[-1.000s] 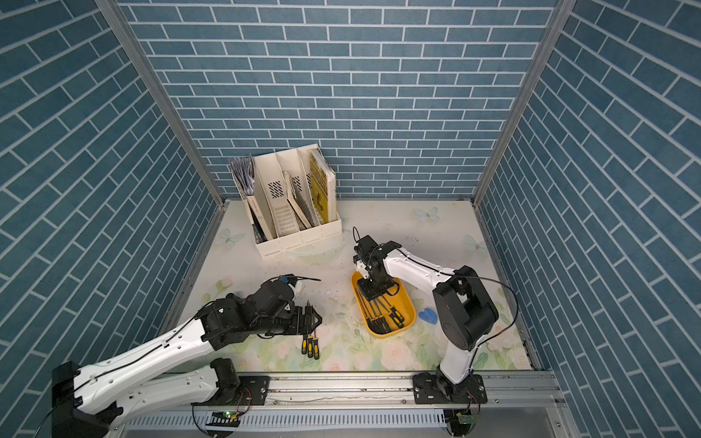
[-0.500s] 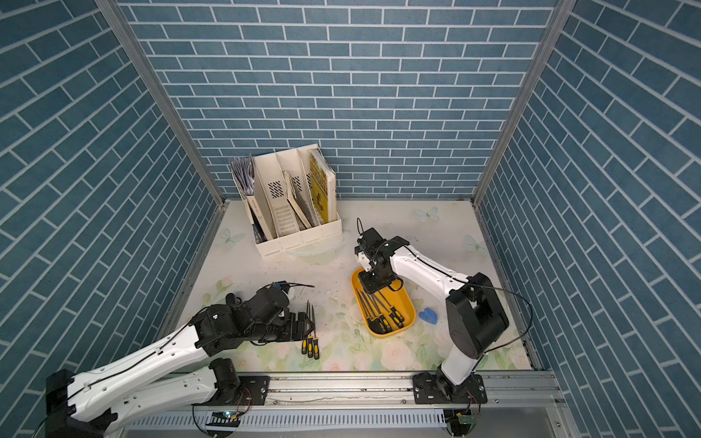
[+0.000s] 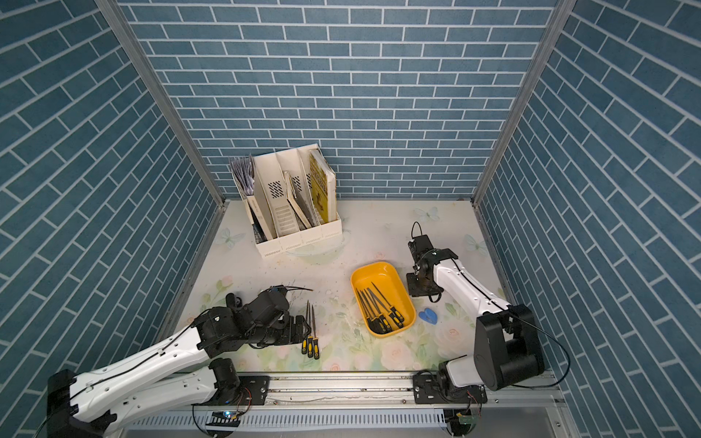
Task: Put the file tool into the storage box
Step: Adjust the storage box at the center of the board.
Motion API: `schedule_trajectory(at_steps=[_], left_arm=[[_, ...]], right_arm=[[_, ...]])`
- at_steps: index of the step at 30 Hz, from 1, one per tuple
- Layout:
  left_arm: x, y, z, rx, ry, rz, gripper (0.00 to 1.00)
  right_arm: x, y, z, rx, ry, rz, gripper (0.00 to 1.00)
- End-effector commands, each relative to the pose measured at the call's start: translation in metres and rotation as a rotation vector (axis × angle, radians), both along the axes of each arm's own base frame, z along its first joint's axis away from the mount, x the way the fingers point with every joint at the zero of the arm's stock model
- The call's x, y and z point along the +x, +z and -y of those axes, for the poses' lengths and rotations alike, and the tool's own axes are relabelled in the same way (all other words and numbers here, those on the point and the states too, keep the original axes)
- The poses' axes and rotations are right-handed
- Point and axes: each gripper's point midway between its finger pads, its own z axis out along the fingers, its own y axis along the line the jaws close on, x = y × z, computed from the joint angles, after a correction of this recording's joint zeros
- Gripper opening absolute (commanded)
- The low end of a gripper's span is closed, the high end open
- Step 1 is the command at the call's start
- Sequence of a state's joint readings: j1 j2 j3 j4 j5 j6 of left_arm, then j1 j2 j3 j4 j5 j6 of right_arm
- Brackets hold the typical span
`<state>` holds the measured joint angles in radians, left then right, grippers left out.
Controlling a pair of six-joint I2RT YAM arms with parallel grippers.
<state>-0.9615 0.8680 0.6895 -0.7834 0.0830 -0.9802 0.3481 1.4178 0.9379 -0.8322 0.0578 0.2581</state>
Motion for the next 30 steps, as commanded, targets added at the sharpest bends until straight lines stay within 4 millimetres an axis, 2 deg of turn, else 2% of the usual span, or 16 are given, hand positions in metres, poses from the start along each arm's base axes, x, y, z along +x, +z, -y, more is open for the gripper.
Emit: schedule_trajectory(at_steps=[1, 5, 12, 17, 20, 25, 30], left_arm=[[0.007, 0.009, 0.003, -0.015, 0.008, 0.035, 0.89], [0.006, 0.008, 0.001, -0.011, 0.007, 0.033, 0.89], [0.005, 0.007, -0.002, -0.009, 0.013, 0.035, 0.89], [0.004, 0.004, -0.004, 0.001, 0.009, 0.031, 0.89], [0.002, 0.0, -0.007, 0.018, 0.012, 0.022, 0.89], [-0.001, -0.01, -0.016, 0.065, 0.033, 0.003, 0.89], [-0.004, -0.028, -0.022, 0.144, 0.023, -0.04, 0.81]], right_arm=[[-0.007, -0.004, -0.008, 0.045, -0.013, 0.0, 0.36], [-0.016, -0.005, -0.015, 0.068, 0.003, -0.019, 0.36], [-0.041, -0.001, -0.039, 0.128, 0.043, -0.036, 0.36], [-0.059, -0.015, -0.051, 0.137, 0.065, -0.063, 0.36], [-0.062, -0.019, -0.056, 0.139, 0.076, -0.065, 0.36], [-0.051, -0.008, -0.051, 0.113, 0.068, -0.029, 0.38], [-0.026, 0.019, -0.04, 0.096, 0.038, 0.047, 0.4]])
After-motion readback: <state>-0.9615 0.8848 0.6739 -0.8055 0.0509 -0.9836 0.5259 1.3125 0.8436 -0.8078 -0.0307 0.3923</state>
